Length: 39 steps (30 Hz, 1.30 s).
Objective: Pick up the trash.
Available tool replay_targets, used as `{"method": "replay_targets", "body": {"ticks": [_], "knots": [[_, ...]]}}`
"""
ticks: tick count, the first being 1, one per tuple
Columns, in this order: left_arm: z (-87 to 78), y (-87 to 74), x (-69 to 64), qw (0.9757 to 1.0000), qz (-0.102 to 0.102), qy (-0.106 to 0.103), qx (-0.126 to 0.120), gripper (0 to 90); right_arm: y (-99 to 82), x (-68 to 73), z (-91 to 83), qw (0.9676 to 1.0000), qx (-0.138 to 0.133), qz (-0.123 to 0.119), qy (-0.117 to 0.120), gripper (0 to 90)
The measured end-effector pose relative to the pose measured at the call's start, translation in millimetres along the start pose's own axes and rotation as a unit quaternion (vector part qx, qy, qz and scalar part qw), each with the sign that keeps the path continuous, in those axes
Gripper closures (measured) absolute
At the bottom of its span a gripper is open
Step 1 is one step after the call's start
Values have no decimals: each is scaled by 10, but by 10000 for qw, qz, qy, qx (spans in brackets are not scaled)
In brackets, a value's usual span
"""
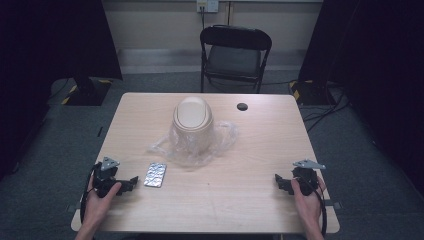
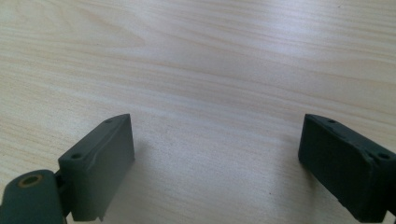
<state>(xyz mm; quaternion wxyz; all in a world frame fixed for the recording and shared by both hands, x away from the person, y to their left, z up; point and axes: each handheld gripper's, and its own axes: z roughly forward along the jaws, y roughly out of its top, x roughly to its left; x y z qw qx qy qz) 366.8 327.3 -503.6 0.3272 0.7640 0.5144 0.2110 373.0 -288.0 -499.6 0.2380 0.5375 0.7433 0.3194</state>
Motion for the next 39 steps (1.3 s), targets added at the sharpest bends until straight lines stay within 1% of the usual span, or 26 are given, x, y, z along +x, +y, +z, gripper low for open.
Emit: {"method": "replay_targets", "body": {"ticks": [4,7,9,11,12,13,14,15,16,17,19,20,21,22,23,24,26,28,30,31,33,35,36,37,38,39], "knots": [[-4,-3,5,10000,6,-14,-12,5,0,0,0,10000,-1,1,-1,96],[-24,-13,17,10000,5,24,-45,32,0,0,0,10000,0,0,1,97],[-48,-17,24,9999,-66,77,-76,92,0,0,0,10000,-1,1,0,97],[-71,-20,33,9999,-65,72,-101,159,0,0,0,10000,-1,1,0,97],[-71,-20,33,9999,-65,72,-101,163,0,0,0,10000,0,0,0,97],[-88,-24,39,9999,-120,-31,-97,158,0,0,0,10000,0,1,0,97],[-88,-24,39,9999,-120,-31,-97,164,0,0,0,10000,0,1,0,97],[-104,-26,35,9997,-161,-138,-96,164,0,0,0,10000,-1,-2,-1,97],[-104,-26,35,9997,-161,-138,-96,165,0,0,0,10000,-1,-2,-1,97],[-112,-24,25,9996,-154,-211,-103,165,0,0,0,10000,-1,0,-1,97],[-139,-9,3,9996,-67,-241,-121,170,0,3,0,10000,-1,-2,-9,98],[-155,0,-8,9994,-57,-300,-153,176,-1,4,0,10000,-4,-9,-21,98],[-185,15,-27,9988,-112,-423,-236,187,-1,4,0,10000,-4,-8,-23,98],[-185,15,-27,9988,-112,-423,-236,188,-1,4,0,10000,-4,-8,-23,98],[-201,29,-36,9979,-129,-546,-315,188,-1,5,-1,10000,-2,-3,-22,98],[-207,40,-43,9976,-134,-593,-329,188,-1,3,0,10000,-3,-10,-16,98],[-221,90,-80,9977,-36,-576,-351,201,-1,3,-1,10000,1,-3,-10,97],[-223,108,-92,9976,-24,-575,-391,204,-1,3,-1,10000,0,-4,-10,97],[-226,158,-110,9966,-55,-702,-424,211,-1,3,-1,10000,0,-4,-10,98],[-225,179,-128,9962,-86,-744,-446,212,-1,4,-1,10000,-1,-3,-12,98],[-232,218,-170,9957,-73,-808,-453,212,-1,4,-1,10000,-1,-3,-12,98],[-257,261,-232,9945,64,-922,-483,193,-1,4,0,10000,-2,2,-16,98],[-257,261,-232,9945,64,-922,-483,185,-1,4,0,10000,-2,2,-16,98],[-273,275,-251,9940,127,-957,-506,185,-1,4,-1,10000,-1,-3,-13,98],[-279,284,-264,9936,123,-992,-524,186,-1,3,-1,10000,0,-3,-12,97],[-290,301,-282,9906,140,-1212,-622,178,-1,4,0,10000,-1,1,-15,98]]}}
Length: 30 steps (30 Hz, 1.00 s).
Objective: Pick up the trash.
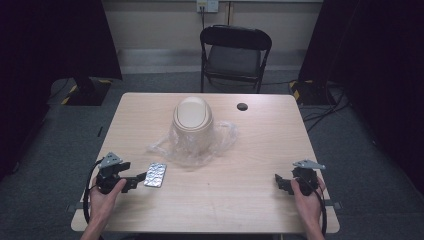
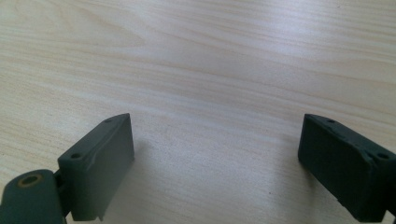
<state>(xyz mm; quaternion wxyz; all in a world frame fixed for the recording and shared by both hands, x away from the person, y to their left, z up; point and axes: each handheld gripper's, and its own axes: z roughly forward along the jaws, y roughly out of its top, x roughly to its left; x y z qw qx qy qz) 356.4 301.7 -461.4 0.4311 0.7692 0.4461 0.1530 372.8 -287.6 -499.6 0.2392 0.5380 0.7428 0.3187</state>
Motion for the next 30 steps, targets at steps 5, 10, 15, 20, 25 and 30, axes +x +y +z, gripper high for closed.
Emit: {"method": "replay_targets", "body": {"ticks": [5,10,15,20,25,30], "knots": [[40,46,-41,9999,64,-89,-36,183,0,-1,-1,10000,1,-6,6,97],[91,143,-105,9997,179,-132,-100,187,0,-1,-1,10000,1,-4,5,97],[148,240,-172,9992,310,-214,-147,181,0,-1,-1,10000,1,-4,5,97],[215,337,-228,9986,339,-330,-236,181,0,-1,0,10000,1,-5,4,97],[263,453,-288,9976,387,-452,-362,185,0,0,0,10000,0,-1,1,98],[329,614,-395,9963,540,-501,-452,189,0,-1,0,10000,2,-4,5,98]]}}
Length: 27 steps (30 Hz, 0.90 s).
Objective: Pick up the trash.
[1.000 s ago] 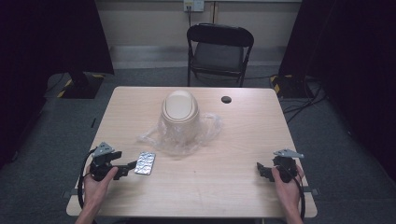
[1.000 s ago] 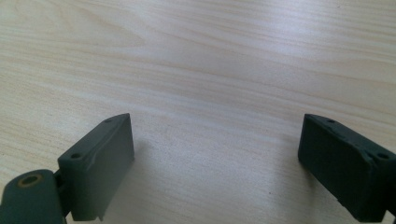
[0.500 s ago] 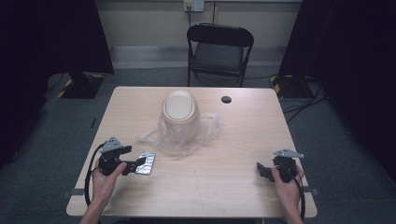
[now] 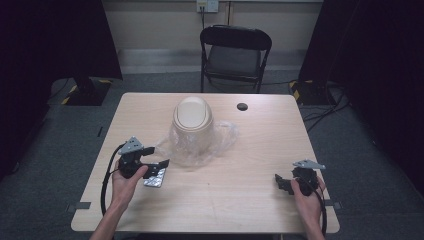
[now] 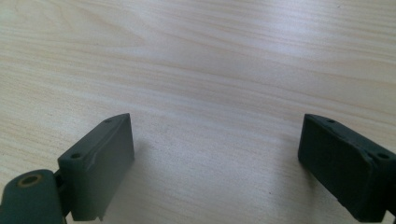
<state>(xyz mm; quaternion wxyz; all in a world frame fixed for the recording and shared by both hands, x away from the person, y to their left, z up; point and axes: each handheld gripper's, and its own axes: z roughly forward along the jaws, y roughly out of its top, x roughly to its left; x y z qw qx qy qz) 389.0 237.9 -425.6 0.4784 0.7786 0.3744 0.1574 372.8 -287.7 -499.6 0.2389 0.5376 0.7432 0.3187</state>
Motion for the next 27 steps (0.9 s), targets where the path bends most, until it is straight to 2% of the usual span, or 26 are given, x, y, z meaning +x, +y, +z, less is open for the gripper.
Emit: {"method": "replay_targets", "body": {"ticks": [3,6,8,13,17,19,22,23,25,27], "knots": [[60,81,-27,9999,25,-104,-37,195,0,0,0,10000,-1,-1,1,97],[109,135,-32,9999,118,-99,7,208,0,0,0,10000,0,-3,1,98],[148,180,-19,9998,85,-201,-7,208,0,0,0,10000,0,-1,1,97],[187,303,-13,9996,70,-264,-93,208,0,-1,0,10000,0,-3,1,97],[228,449,-39,9993,258,-274,-73,209,0,-1,0,10000,1,-1,2,97],[262,560,-64,9988,321,-324,-153,209,0,0,0,10000,0,0,2,97],[290,652,-89,9984,443,-329,-100,209,0,0,0,10000,0,0,2,97],[317,719,-94,9980,455,-442,-80,213,0,0,0,10000,-1,-2,0,97],[335,769,-100,9978,485,-431,-94,214,0,0,0,10000,0,0,0,97],[363,850,-117,9972,610,-434,-82,214,0,0,0,10000,0,-1,1,97]]}}
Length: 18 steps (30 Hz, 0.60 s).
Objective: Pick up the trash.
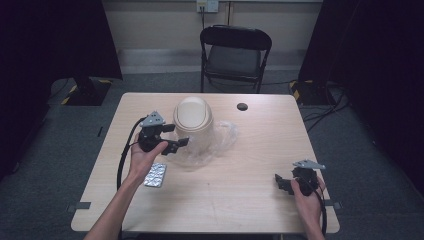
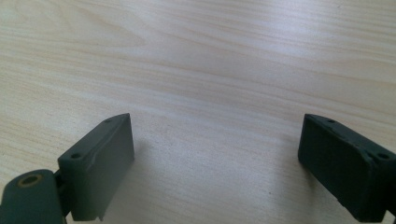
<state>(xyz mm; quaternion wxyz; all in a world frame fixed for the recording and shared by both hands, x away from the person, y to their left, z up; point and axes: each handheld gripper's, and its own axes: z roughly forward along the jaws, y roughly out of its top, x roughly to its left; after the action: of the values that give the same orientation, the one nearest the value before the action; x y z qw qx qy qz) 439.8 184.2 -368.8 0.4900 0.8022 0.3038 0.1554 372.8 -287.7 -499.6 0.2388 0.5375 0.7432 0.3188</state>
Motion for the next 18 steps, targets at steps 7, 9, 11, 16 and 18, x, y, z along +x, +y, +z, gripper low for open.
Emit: {"method": "replay_targets", "body": {"ticks": [7,9,11,16,18], "knots": [[183,184,30,9999,31,-105,29,215,0,0,0,10000,0,0,0,97],[266,222,5,9997,99,-149,148,215,0,0,0,10000,0,0,0,97],[331,230,-3,9996,117,-171,214,214,0,0,0,10000,0,-1,0,97],[468,224,35,9993,72,-149,327,214,0,0,0,10000,0,-1,0,97],[510,229,48,9993,57,-137,335,214,0,-1,0,10000,1,-1,1,97]]}}
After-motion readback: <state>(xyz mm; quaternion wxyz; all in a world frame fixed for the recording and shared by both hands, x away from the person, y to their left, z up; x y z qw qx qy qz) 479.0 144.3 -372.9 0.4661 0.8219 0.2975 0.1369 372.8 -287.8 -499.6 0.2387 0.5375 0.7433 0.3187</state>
